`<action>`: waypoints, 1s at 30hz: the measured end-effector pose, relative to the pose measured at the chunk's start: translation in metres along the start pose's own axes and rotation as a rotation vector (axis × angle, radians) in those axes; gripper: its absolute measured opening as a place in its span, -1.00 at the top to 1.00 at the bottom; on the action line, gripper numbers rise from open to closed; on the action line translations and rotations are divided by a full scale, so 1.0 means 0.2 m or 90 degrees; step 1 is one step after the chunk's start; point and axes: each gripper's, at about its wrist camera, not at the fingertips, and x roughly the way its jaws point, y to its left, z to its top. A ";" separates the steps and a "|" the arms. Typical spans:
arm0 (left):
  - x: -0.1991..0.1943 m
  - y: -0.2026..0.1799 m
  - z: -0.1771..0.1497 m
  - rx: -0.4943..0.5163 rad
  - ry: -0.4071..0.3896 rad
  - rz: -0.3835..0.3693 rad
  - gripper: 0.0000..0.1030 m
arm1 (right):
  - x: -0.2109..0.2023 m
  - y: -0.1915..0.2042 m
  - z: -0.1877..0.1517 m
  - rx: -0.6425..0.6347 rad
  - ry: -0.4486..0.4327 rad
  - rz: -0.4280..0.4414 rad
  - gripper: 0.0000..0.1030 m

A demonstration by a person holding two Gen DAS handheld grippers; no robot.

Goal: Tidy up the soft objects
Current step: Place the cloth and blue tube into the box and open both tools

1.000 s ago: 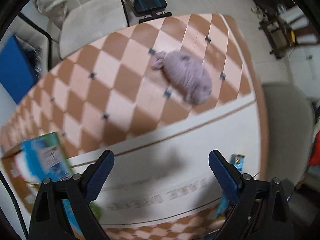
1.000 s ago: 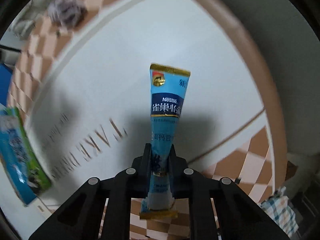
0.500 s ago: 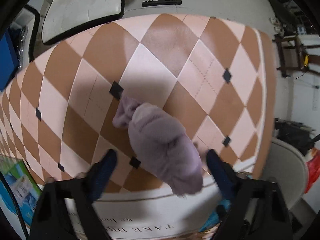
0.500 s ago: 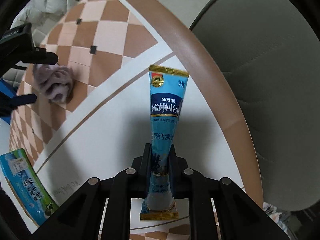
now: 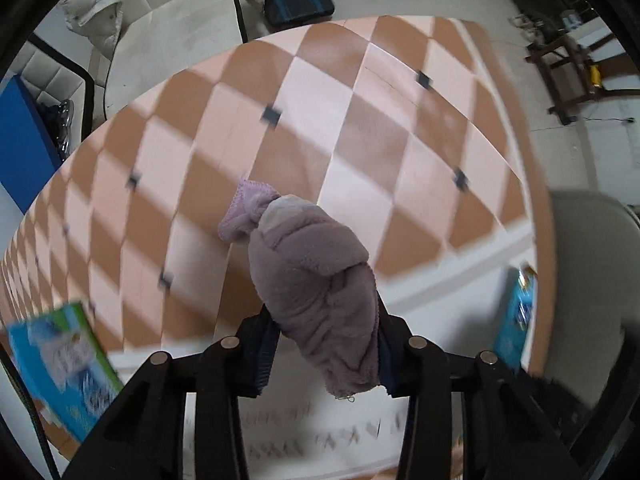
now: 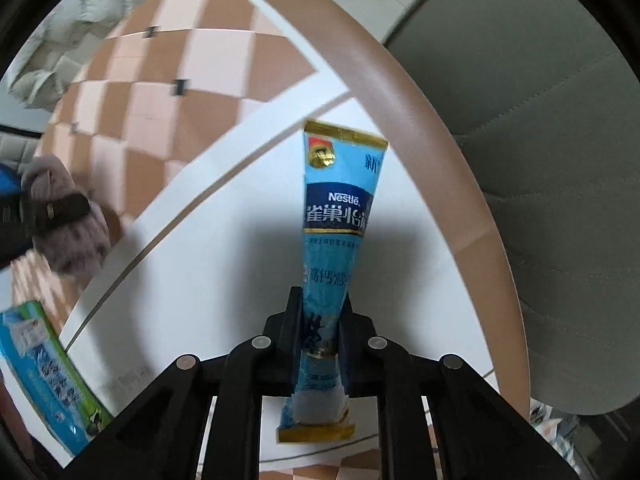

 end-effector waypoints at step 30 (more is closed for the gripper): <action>-0.18 1.77 -1.03 -0.253 0.051 -0.191 0.21 | -0.21 1.89 -0.98 -0.345 -0.021 0.124 0.70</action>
